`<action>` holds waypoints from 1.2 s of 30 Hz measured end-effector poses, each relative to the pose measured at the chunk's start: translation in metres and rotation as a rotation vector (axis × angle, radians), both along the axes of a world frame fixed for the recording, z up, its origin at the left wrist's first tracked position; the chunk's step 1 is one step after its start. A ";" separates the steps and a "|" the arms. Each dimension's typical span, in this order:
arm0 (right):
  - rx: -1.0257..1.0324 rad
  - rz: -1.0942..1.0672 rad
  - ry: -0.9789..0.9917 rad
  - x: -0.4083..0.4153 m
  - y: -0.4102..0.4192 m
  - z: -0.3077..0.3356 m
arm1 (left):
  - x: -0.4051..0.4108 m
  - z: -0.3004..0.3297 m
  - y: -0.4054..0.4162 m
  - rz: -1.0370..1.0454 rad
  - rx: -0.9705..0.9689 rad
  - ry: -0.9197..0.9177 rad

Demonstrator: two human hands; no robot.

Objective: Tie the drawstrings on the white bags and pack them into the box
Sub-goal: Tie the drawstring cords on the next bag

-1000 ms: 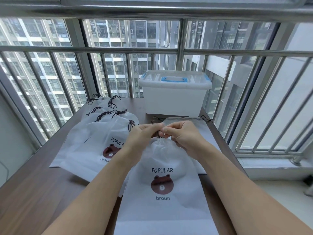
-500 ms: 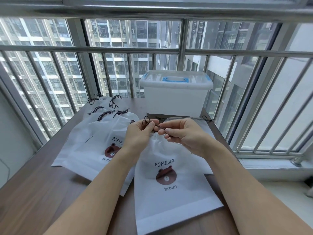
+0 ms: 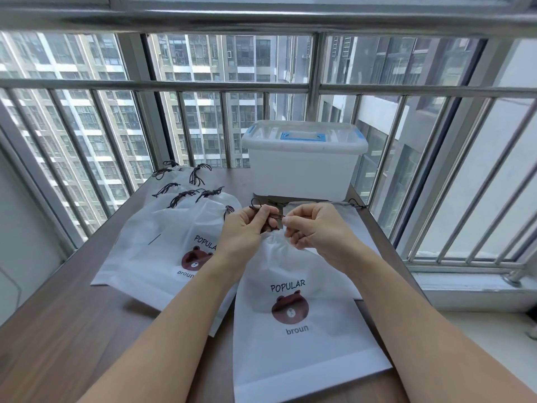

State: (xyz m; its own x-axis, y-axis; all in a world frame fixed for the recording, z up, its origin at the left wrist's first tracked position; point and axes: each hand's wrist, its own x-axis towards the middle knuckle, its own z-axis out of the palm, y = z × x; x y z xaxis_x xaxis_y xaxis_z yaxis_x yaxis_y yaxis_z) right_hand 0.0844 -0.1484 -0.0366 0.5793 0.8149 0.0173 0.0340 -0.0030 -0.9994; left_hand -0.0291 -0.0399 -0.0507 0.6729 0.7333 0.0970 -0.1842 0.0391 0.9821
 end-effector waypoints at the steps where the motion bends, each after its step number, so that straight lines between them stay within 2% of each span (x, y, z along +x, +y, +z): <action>1: 0.004 0.009 0.025 -0.001 0.001 0.000 | 0.000 0.000 0.000 0.004 0.002 0.004; 9: -0.028 0.024 0.013 0.000 0.001 -0.003 | 0.001 -0.003 0.002 -0.009 -0.015 -0.006; 17: -0.012 0.028 0.055 -0.002 0.003 -0.006 | 0.000 -0.004 -0.002 -0.035 0.091 -0.002; 20: 0.021 0.052 0.064 0.001 0.000 -0.005 | 0.001 -0.004 -0.001 -0.006 0.050 -0.014; 24: 0.078 0.127 0.183 0.010 -0.005 0.000 | 0.001 -0.004 0.002 -0.004 -0.012 -0.042; 33: 0.009 0.097 0.000 0.005 -0.003 -0.003 | -0.002 -0.003 0.005 -0.038 0.125 -0.007; 36: -0.015 0.107 0.007 -0.001 0.000 -0.006 | -0.004 -0.001 0.010 -0.050 0.179 -0.017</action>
